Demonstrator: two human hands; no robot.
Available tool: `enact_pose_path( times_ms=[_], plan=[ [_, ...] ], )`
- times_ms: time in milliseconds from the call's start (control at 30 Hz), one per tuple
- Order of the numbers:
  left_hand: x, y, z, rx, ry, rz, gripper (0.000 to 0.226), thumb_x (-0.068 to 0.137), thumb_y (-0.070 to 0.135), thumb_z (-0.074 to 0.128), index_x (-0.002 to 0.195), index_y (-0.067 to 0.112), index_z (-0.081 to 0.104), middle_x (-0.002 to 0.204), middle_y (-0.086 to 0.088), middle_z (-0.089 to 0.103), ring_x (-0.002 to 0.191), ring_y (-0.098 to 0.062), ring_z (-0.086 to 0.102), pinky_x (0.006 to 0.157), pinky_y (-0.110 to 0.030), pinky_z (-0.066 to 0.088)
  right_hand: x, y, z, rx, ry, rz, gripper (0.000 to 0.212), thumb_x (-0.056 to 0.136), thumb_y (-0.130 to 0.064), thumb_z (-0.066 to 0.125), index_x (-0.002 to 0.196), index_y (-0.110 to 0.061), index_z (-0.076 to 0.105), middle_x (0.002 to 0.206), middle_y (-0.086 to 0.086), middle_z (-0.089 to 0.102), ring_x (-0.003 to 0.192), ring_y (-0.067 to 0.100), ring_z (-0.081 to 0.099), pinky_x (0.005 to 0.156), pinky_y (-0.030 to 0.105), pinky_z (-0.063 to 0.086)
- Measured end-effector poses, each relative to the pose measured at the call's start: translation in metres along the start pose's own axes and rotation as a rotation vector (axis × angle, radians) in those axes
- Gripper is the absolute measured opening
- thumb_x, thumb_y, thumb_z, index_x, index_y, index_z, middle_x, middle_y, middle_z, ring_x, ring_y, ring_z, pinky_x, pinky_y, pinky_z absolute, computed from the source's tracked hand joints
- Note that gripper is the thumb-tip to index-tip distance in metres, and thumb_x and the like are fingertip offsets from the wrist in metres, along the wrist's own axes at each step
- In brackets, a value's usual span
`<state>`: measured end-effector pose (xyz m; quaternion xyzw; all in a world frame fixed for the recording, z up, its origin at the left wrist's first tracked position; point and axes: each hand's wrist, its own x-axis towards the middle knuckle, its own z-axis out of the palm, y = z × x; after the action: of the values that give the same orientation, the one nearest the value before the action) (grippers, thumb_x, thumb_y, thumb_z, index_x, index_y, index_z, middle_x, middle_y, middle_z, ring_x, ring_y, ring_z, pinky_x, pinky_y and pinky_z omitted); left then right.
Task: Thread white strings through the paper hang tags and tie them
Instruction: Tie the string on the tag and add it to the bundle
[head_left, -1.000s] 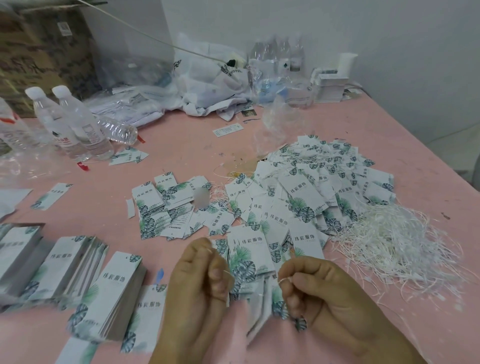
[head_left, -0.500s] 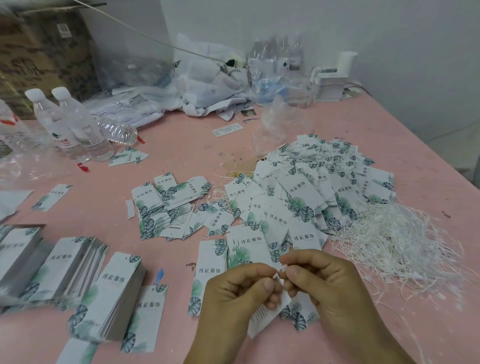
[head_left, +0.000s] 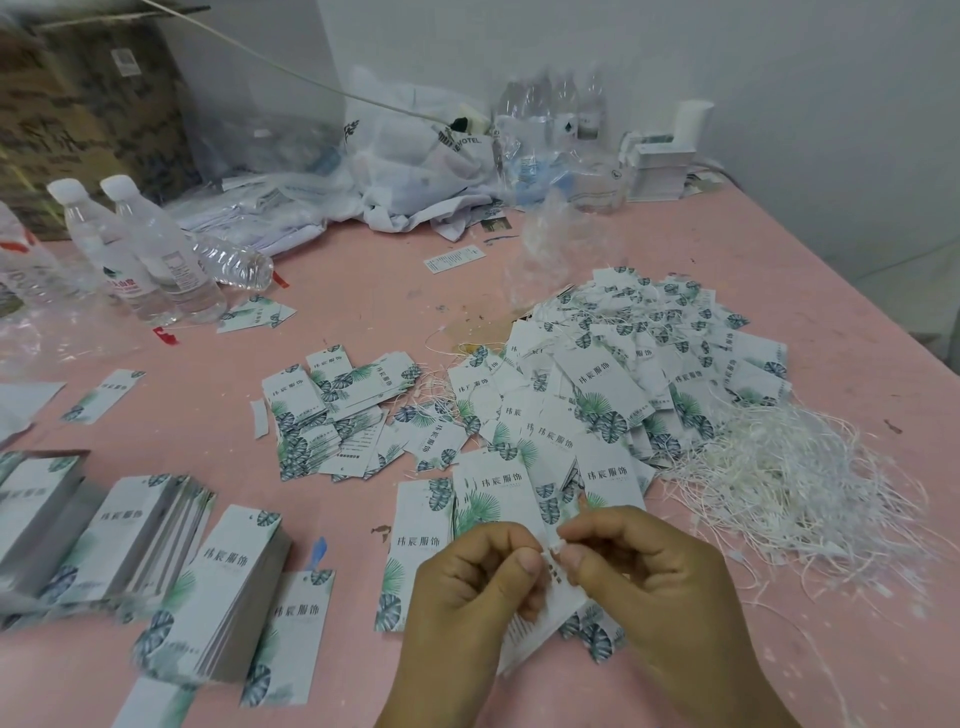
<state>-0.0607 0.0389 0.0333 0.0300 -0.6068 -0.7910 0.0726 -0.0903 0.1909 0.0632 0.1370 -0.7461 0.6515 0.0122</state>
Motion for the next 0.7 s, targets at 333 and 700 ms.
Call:
enact_pose_path(
  times_ms=[333, 700],
  plan=[
    [-0.0022, 0.0027, 0.0043, 0.004, 0.013, -0.021, 0.018, 0.072, 0.034, 0.073, 0.072, 0.016, 0.072, 0.059, -0.006, 0.062, 0.052, -0.013, 0.053, 0.052, -0.021, 0.046, -0.0021, -0.0019, 0.0025, -0.083, 0.024, -0.143, 0.028, 0.074, -0.015, 0.073, 0.089, -0.038, 0.073, 0.074, -0.016, 0.071, 0.064, 0.001, 0.065, 0.064, 0.008, 0.048],
    [-0.0046, 0.005, 0.006, -0.023, 0.016, 0.003, 0.019, 0.069, 0.032, 0.077, 0.074, 0.014, 0.073, 0.058, -0.008, 0.063, 0.051, -0.013, 0.056, 0.051, -0.02, 0.048, -0.0008, 0.0043, 0.0029, -0.031, 0.015, -0.096, 0.023, 0.072, -0.015, 0.076, 0.084, -0.035, 0.075, 0.072, -0.009, 0.072, 0.061, 0.013, 0.063, 0.063, 0.014, 0.051]
  ],
)
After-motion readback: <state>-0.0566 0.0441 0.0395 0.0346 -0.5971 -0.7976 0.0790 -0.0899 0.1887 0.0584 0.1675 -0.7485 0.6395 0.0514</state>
